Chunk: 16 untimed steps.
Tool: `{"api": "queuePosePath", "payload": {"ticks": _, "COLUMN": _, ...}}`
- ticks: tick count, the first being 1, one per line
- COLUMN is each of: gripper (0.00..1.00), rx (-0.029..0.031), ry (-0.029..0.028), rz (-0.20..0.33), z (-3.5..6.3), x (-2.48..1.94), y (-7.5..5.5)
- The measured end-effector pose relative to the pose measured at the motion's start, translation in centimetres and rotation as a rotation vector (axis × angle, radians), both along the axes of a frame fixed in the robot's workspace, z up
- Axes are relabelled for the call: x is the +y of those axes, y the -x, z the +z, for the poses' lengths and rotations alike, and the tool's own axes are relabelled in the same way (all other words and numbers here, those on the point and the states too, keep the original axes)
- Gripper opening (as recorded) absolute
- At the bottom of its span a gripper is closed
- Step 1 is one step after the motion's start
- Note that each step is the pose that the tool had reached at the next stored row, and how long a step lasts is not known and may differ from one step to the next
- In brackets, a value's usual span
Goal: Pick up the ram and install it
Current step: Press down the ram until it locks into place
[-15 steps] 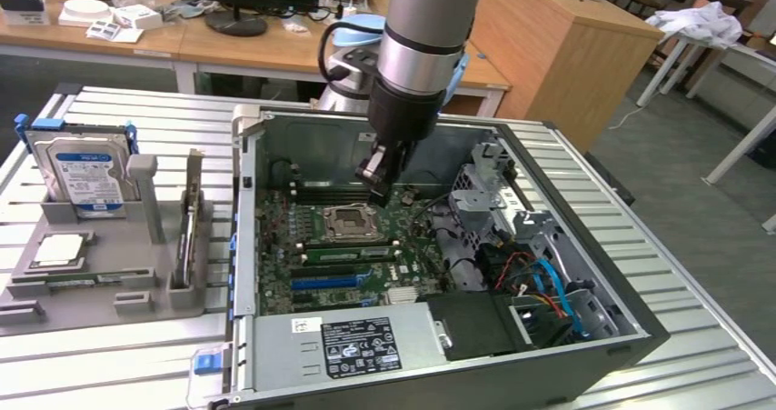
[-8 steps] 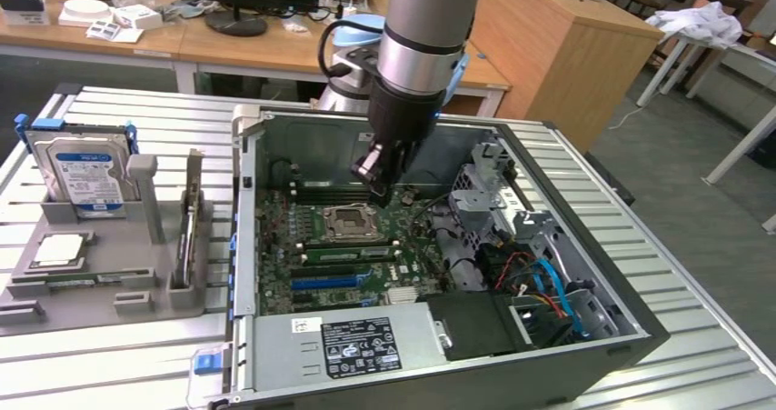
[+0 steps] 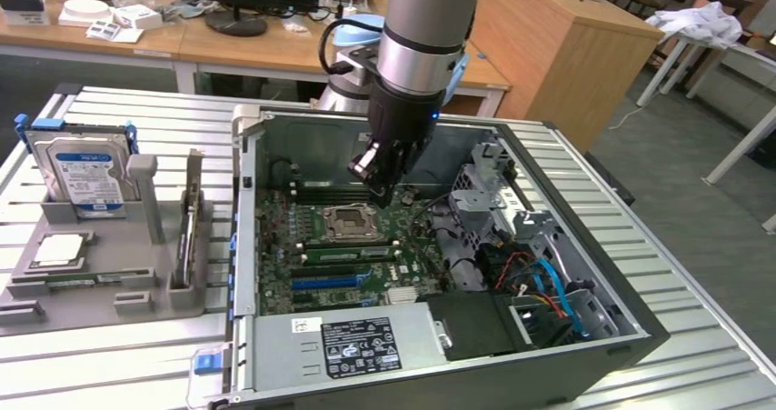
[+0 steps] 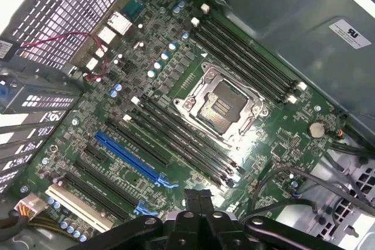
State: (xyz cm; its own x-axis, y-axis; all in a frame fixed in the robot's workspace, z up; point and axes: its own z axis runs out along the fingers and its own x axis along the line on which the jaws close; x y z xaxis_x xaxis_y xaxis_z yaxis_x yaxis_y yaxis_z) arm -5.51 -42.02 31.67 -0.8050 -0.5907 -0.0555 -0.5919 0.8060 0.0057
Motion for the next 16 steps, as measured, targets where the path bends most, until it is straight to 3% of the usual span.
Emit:
{"api": "queuePosePath", "payload": {"ticks": 8, "gripper": 0.11, "rx": 0.0, "ry": 0.0, "rz": -0.001, "z": 0.0, "x": 0.0, "y": 0.0}}
{"api": "queuePosePath", "payload": {"ticks": 9, "gripper": 0.11, "rx": 0.0023, "ry": 0.0, "rz": -0.004, "z": -0.01, "x": 0.0, "y": 0.0}}
{"api": "queuePosePath", "payload": {"ticks": 13, "gripper": 0.11, "rx": 0.0235, "ry": -0.0004, "rz": -0.028, "z": 0.0, "x": 0.0, "y": 0.02}}
{"api": "queuePosePath", "payload": {"ticks": 16, "gripper": 0.11, "rx": 0.0302, "ry": -0.0007, "rz": -0.057, "z": 0.0, "x": 0.0, "y": 0.04}}
